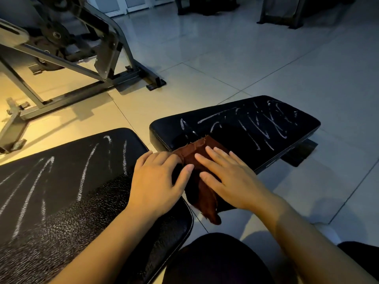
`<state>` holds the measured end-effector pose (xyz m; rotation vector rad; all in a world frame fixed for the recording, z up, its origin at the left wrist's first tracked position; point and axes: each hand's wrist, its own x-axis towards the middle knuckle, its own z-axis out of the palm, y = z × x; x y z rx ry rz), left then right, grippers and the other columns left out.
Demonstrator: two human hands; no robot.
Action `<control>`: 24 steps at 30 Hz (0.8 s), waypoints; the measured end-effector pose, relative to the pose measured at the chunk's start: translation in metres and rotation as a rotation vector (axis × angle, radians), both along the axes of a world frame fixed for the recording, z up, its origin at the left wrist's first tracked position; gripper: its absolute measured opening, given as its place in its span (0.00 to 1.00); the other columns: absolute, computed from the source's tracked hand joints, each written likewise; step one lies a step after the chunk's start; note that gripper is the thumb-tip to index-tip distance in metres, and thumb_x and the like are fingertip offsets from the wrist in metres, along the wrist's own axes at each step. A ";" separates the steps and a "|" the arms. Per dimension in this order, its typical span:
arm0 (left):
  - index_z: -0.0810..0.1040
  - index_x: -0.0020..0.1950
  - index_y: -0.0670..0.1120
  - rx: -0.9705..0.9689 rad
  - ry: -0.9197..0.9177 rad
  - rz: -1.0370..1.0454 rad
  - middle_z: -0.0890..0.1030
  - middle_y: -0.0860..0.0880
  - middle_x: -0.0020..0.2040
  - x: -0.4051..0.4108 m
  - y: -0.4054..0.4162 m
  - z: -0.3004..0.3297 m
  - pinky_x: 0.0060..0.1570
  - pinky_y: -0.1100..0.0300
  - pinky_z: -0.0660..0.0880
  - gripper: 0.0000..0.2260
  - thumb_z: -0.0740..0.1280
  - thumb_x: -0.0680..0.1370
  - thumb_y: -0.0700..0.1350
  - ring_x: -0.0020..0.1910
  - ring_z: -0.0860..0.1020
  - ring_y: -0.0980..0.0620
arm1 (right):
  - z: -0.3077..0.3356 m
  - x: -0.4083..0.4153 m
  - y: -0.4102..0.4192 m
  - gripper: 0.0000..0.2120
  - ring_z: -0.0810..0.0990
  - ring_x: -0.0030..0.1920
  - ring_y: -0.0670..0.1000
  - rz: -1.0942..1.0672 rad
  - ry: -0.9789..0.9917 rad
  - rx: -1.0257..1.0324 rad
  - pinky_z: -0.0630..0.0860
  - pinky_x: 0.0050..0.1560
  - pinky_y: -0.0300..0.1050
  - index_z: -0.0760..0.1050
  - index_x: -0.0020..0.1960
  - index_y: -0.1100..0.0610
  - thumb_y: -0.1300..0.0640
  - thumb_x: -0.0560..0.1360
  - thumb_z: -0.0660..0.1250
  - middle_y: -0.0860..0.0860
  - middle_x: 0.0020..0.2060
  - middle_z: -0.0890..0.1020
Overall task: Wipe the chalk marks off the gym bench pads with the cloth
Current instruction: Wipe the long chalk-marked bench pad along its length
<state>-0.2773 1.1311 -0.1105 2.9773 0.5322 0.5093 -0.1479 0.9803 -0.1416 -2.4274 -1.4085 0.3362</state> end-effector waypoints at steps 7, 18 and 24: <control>0.77 0.58 0.49 0.049 -0.076 -0.025 0.79 0.51 0.55 -0.005 -0.001 0.004 0.59 0.53 0.63 0.16 0.64 0.70 0.47 0.57 0.76 0.47 | 0.015 -0.004 -0.003 0.19 0.60 0.75 0.46 -0.217 0.267 0.194 0.51 0.76 0.46 0.67 0.73 0.48 0.49 0.84 0.52 0.46 0.73 0.68; 0.79 0.59 0.55 0.010 0.113 -0.163 0.78 0.53 0.55 0.005 0.007 0.009 0.56 0.50 0.66 0.11 0.67 0.77 0.48 0.55 0.77 0.46 | 0.039 -0.020 -0.004 0.14 0.74 0.54 0.46 -0.475 0.247 0.514 0.68 0.48 0.34 0.78 0.59 0.54 0.51 0.83 0.56 0.47 0.52 0.74; 0.83 0.45 0.55 0.274 0.117 -0.191 0.81 0.54 0.42 -0.010 0.042 0.038 0.55 0.48 0.71 0.11 0.68 0.69 0.40 0.46 0.81 0.46 | 0.073 -0.041 0.010 0.14 0.80 0.46 0.49 -0.383 0.507 0.615 0.79 0.46 0.47 0.74 0.62 0.46 0.49 0.84 0.52 0.52 0.48 0.82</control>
